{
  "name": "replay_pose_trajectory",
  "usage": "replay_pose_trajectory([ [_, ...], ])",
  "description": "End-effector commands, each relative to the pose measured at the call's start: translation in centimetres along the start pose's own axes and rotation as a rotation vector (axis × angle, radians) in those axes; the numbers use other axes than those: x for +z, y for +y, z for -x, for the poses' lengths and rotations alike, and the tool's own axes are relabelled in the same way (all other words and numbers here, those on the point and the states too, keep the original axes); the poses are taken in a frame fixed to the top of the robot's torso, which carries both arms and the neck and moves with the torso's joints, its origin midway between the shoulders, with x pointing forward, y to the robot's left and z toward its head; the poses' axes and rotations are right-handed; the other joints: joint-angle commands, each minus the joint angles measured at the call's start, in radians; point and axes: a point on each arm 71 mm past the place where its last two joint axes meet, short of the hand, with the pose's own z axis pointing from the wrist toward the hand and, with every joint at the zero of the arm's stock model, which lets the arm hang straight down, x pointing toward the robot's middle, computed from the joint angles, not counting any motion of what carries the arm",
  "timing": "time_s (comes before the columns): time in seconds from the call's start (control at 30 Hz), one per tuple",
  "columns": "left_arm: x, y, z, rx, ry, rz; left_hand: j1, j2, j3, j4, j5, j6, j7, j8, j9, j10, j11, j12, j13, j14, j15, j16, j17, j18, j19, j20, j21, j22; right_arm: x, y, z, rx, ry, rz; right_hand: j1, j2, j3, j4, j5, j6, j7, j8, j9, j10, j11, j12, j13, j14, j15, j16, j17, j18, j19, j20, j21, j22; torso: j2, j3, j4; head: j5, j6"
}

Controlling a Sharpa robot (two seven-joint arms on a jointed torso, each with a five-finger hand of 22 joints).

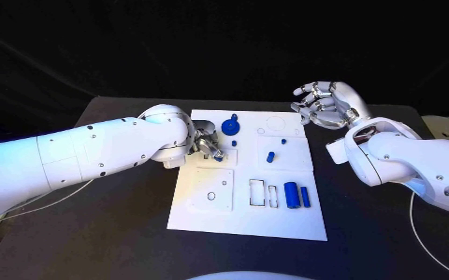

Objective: Assemble the parts on the task board

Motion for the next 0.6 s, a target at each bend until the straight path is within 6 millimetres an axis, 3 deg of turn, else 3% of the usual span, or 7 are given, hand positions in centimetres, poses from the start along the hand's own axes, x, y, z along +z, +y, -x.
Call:
replay_pose_trajectory([
  [0.03,-0.16,-0.26,-0.08,-0.040,-0.037,-0.020,-0.001,0.006,0.179,-0.187,0.006,0.021,-0.020,0.005,0.002,0.008,-0.002,0.005,0.002,0.104,-0.005,0.006,0.263,-0.015,0.013,-0.009,0.005,0.040,-0.03,0.08,-0.05,-0.001,0.003,0.012,-0.008,0.004,-0.003,-0.005,0.005,0.007,0.001,0.004,0.001,0.000,-0.008,-0.004,-0.001,0.005,0.002,-0.006,0.001,0.005,0.004,0.000,-0.003,-0.001,0.001,0.0006,0.0005,-0.001,-0.001],
  [0.6,-0.93,0.06,-0.50,-0.103,-0.148,-0.061,0.001,0.004,0.182,-0.190,0.013,0.024,-0.022,0.006,0.003,0.015,-0.004,0.011,0.011,0.104,-0.006,0.006,0.263,-0.016,0.017,-0.011,0.009,0.049,-0.08,-0.16,0.07,-0.001,-0.001,0.008,-0.010,0.005,-0.004,-0.003,0.006,0.008,0.000,0.005,0.001,0.002,-0.008,-0.003,-0.005,0.008,0.001,-0.011,0.002,0.005,0.006,0.000,-0.006,-0.005,-0.003,0.0015,0.0032,-0.003,-0.005],
])
